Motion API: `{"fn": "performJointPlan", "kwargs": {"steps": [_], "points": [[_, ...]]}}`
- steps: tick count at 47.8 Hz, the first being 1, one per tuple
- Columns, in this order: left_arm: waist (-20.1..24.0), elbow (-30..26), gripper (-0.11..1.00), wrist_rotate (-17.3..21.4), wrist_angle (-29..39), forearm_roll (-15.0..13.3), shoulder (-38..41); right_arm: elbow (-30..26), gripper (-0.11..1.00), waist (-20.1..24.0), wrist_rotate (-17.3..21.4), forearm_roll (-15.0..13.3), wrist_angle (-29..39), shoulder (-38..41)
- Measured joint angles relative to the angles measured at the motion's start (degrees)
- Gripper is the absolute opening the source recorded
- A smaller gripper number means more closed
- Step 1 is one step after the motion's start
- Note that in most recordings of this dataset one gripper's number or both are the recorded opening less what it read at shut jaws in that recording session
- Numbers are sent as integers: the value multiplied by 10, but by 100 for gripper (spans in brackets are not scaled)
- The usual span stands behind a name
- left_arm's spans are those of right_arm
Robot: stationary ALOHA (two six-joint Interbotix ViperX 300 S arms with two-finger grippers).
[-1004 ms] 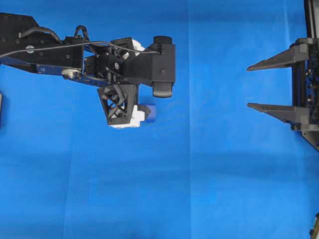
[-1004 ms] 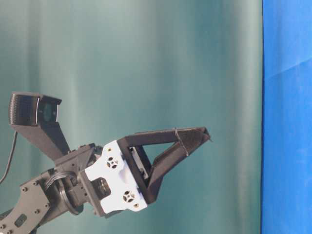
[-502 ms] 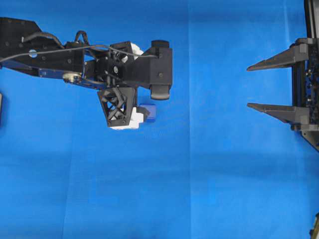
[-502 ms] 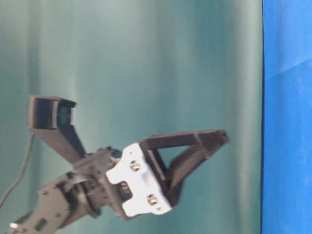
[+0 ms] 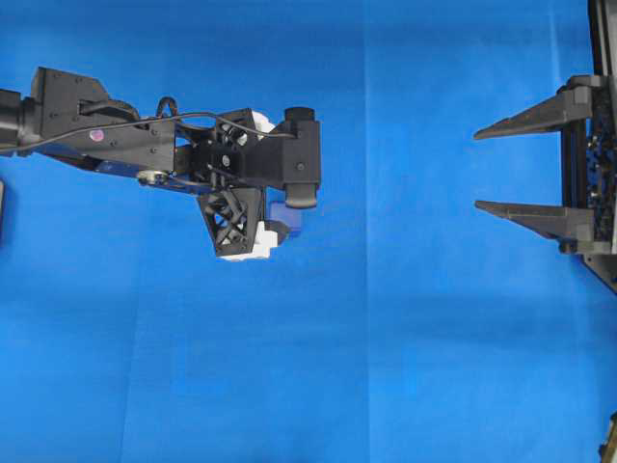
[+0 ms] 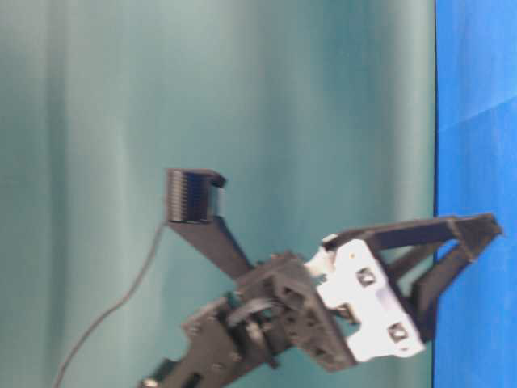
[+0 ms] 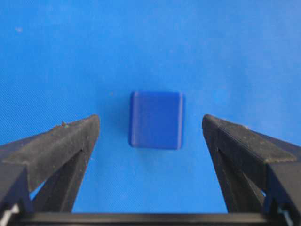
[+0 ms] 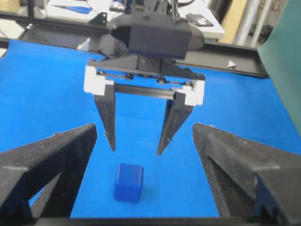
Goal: Handover the blue block to the right arm after grasping it with the left arm, then place it in the designated position.
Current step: 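Close the left gripper on the blue cube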
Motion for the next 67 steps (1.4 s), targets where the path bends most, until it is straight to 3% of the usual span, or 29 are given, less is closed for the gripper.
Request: {"fn": "performJointPlan", "kwargs": {"steps": [28, 49, 56, 62, 67], "points": [[-2, 16, 93, -17, -69, 1, 83, 0, 98, 0, 0, 0, 0, 6], [-2, 29, 90, -18, -83, 1, 90, 0, 98, 0, 0, -1, 0, 6], [-2, 29, 75, -17, -98, 0, 90, 0, 98, 0, 0, 0, 0, 6], [-2, 29, 46, -16, -100, 1, 90, 0, 98, 0, 0, 0, -1, 6], [-4, 30, 46, -11, -100, 1, 90, 0, 98, 0, 0, 0, 0, 6]]}}
